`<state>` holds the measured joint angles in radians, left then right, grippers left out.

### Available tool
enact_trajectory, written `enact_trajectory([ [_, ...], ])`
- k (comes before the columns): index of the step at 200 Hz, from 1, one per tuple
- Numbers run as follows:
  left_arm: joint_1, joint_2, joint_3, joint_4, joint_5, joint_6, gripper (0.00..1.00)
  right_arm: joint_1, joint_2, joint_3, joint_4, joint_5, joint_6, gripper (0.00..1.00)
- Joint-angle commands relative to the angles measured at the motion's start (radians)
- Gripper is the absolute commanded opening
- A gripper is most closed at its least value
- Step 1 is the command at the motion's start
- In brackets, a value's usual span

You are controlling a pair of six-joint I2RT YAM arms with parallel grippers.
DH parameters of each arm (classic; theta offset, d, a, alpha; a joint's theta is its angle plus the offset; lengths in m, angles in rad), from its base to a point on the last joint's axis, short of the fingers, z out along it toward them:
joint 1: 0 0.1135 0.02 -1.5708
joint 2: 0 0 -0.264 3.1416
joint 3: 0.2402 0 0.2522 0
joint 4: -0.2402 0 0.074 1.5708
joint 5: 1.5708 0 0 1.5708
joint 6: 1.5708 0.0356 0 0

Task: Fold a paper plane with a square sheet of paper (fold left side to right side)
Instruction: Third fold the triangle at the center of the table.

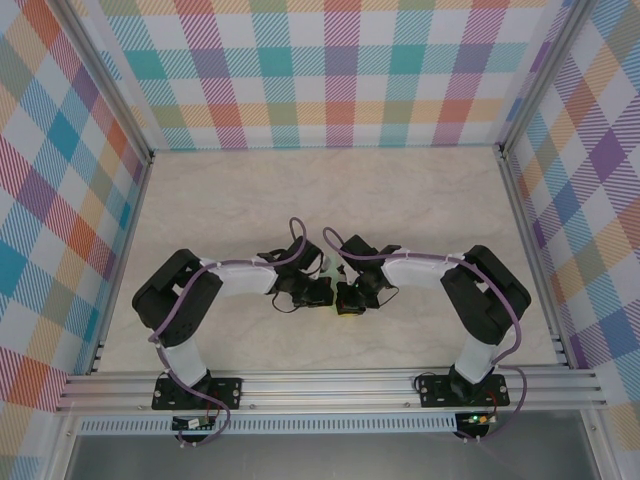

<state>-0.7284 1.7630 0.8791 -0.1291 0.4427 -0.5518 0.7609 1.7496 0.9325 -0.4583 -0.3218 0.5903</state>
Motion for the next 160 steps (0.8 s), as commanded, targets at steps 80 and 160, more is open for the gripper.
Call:
enact_trajectory([
  [80, 0.154, -0.123, -0.239, 0.131, -0.059, 0.073, 0.00, 0.009, 0.074, -0.051, -0.117, 0.147, -0.015, 0.00],
  [160, 0.299, -0.194, -0.227, 0.091, -0.033, 0.110, 0.00, 0.009, 0.076, -0.046, -0.120, 0.145, -0.020, 0.00],
])
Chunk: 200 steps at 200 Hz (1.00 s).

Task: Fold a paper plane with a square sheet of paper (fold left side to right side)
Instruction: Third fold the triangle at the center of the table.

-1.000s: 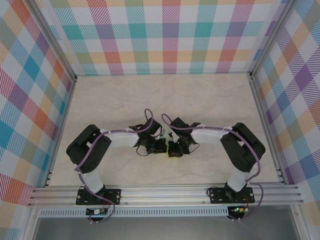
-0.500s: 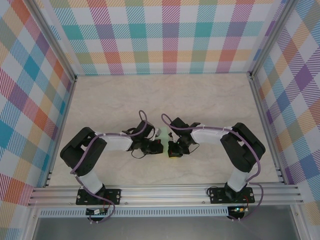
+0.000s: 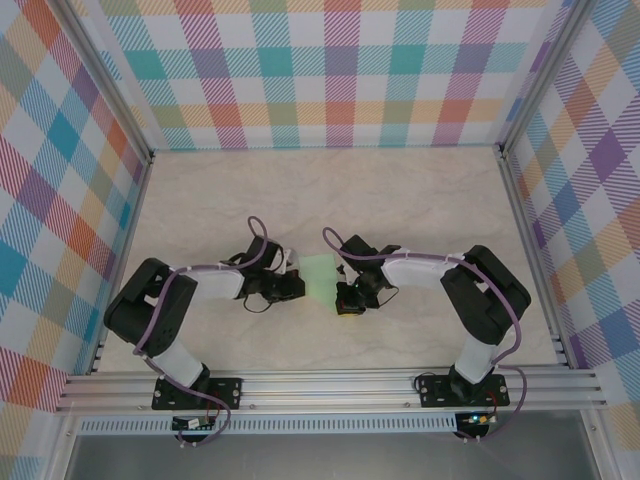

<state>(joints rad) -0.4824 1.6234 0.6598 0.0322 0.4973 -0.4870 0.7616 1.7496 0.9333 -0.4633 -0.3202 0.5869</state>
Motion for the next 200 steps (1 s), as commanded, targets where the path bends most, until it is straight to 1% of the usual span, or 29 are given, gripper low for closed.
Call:
enact_trajectory([
  [1, 0.053, -0.056, -0.009, -0.071, -0.088, 0.047, 0.00, 0.008, 0.076, -0.047, -0.115, 0.144, -0.017, 0.00],
  [28, 0.053, -0.135, -0.017, -0.088, -0.048, 0.045, 0.01, 0.008, 0.081, -0.044, -0.112, 0.143, -0.018, 0.00],
  [44, 0.027, -0.174, -0.019, -0.096, -0.033, 0.039, 0.02, 0.008, 0.083, -0.042, -0.113, 0.142, -0.018, 0.00],
  [58, -0.022, -0.201, -0.011, -0.087, -0.021, 0.037, 0.02, 0.008, 0.087, -0.039, -0.112, 0.142, -0.019, 0.00],
  [78, -0.094, -0.209, 0.010, -0.070, -0.031, 0.033, 0.03, 0.008, 0.091, -0.035, -0.116, 0.142, -0.020, 0.00],
  [95, -0.121, -0.174, 0.032, -0.050, -0.034, 0.027, 0.04, 0.008, 0.091, -0.033, -0.118, 0.142, -0.019, 0.00],
  [144, -0.138, -0.029, 0.099, -0.044, 0.005, 0.061, 0.03, 0.010, 0.094, -0.028, -0.131, 0.149, -0.021, 0.00],
  [200, -0.137, 0.048, 0.098, -0.050, -0.062, 0.099, 0.02, 0.010, 0.097, -0.027, -0.135, 0.150, -0.023, 0.00],
])
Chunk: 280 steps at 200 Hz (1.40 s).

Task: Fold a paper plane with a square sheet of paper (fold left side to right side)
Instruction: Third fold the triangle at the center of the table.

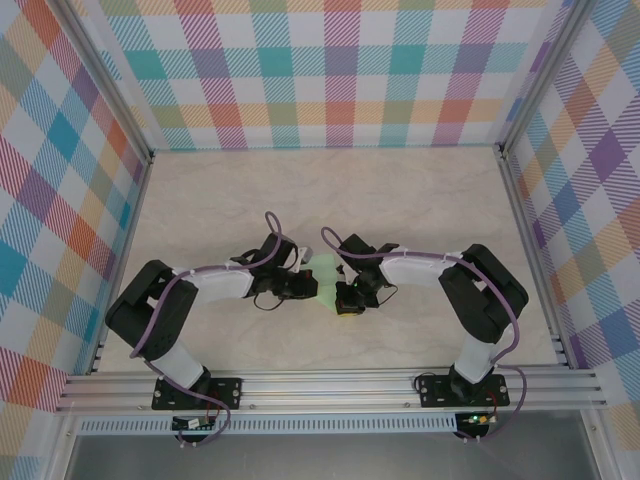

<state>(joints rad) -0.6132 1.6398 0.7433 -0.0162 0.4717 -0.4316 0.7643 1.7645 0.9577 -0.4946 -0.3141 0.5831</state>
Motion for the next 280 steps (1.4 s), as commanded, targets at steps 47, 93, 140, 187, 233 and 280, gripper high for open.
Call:
enact_trajectory([
  [47, 0.027, 0.077, -0.002, -0.010, -0.108, 0.045, 0.00, 0.007, 0.080, -0.051, -0.110, 0.152, -0.025, 0.00],
  [93, 0.119, 0.056, -0.036, -0.003, -0.133, 0.030, 0.00, 0.007, 0.081, -0.057, -0.109, 0.153, -0.025, 0.00],
  [140, 0.173, -0.001, -0.026, -0.056, -0.132, 0.054, 0.00, 0.007, 0.081, -0.060, -0.103, 0.150, -0.024, 0.00],
  [187, 0.164, -0.154, -0.063, -0.023, -0.001, 0.029, 0.01, 0.007, 0.077, -0.059, -0.099, 0.151, -0.019, 0.00],
  [233, 0.062, -0.234, -0.082, 0.058, 0.068, -0.036, 0.02, 0.007, 0.070, -0.065, -0.098, 0.156, -0.012, 0.00],
  [280, -0.009, -0.091, -0.030, 0.113, 0.068, -0.049, 0.02, 0.007, 0.067, -0.066, -0.099, 0.156, -0.010, 0.00],
])
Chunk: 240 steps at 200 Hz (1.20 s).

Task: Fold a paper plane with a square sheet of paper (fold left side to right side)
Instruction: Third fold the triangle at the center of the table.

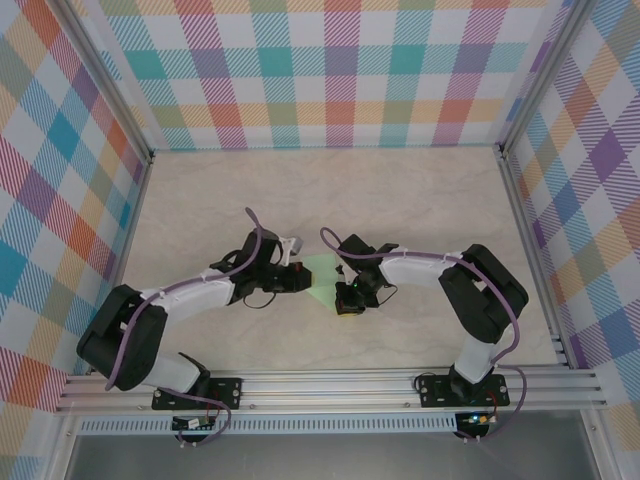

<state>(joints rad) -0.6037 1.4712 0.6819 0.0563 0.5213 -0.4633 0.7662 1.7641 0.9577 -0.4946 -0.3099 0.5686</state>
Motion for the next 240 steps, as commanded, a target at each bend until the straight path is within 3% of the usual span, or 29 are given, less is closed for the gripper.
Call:
enact_trajectory([
  [1, -0.019, 0.081, 0.032, 0.042, 0.018, -0.017, 0.02, 0.005, 0.068, -0.066, -0.100, 0.152, 0.004, 0.00],
  [64, -0.020, 0.228, 0.089, 0.002, -0.064, 0.009, 0.02, 0.006, 0.036, -0.076, -0.072, 0.131, 0.011, 0.00],
  [156, -0.022, 0.268, 0.068, -0.012, -0.101, 0.009, 0.01, 0.040, -0.138, -0.010, -0.062, 0.117, 0.059, 0.00],
  [240, -0.027, 0.263, 0.065, -0.027, -0.114, 0.017, 0.01, 0.064, -0.036, 0.056, 0.091, 0.071, 0.138, 0.00],
])
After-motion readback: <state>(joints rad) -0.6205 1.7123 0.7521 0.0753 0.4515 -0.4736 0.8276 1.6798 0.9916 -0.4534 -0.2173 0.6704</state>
